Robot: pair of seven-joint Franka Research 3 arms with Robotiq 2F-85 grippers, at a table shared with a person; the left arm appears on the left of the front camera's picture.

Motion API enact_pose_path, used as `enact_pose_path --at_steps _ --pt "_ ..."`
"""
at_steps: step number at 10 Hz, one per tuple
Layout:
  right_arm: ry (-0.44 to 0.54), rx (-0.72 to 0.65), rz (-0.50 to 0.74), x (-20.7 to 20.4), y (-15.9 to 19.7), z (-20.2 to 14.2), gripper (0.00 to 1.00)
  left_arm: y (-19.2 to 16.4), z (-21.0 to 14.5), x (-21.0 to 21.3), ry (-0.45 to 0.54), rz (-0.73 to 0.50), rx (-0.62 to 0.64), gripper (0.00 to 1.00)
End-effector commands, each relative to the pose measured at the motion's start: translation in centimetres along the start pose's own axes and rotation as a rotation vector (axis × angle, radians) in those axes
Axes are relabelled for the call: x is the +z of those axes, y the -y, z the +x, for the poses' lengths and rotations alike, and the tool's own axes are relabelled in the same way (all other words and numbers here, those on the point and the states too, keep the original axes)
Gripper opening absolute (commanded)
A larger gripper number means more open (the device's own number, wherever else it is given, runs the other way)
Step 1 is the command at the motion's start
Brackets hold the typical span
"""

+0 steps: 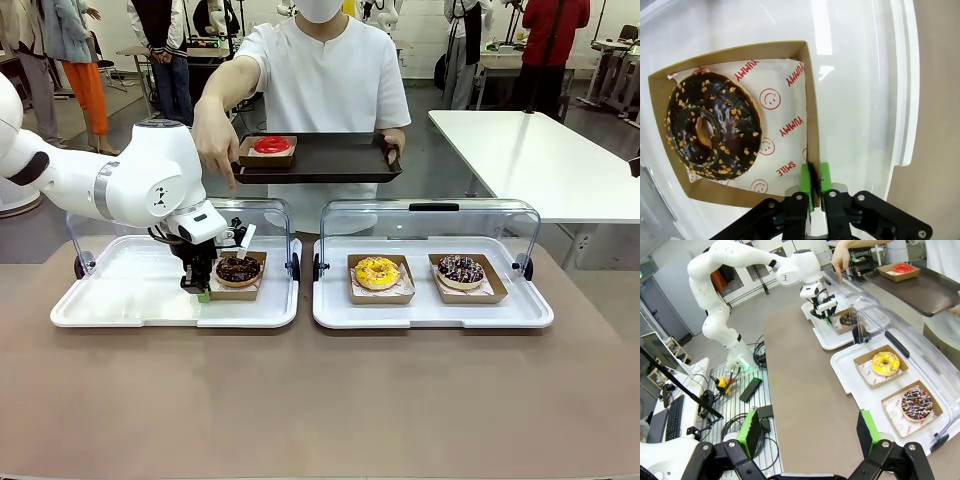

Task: Provide the desired donut to the person.
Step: Pick up and lift the Paper togo box containing the Donut pointed at by the person.

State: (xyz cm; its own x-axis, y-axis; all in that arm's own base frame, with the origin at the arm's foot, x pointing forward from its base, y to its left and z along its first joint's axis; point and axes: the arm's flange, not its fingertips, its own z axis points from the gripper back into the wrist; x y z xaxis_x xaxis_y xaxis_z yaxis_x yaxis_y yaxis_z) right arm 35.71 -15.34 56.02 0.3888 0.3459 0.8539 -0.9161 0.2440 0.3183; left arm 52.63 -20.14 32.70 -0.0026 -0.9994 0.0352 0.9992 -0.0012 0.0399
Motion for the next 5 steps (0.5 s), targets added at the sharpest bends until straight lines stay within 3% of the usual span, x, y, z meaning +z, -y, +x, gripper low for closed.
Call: enact_pose_path --at_steps 1,5 --pt "0.016 0.009 0.006 0.0 0.1 0.0 1.0 -0.2 -0.2 0.1 0.022 -0.006 -0.006 0.0" --pt "0.016 0.009 0.006 0.0 0.1 0.0 1.0 0.9 0.1 1.2 0.008 -0.016 -0.044 0.0"
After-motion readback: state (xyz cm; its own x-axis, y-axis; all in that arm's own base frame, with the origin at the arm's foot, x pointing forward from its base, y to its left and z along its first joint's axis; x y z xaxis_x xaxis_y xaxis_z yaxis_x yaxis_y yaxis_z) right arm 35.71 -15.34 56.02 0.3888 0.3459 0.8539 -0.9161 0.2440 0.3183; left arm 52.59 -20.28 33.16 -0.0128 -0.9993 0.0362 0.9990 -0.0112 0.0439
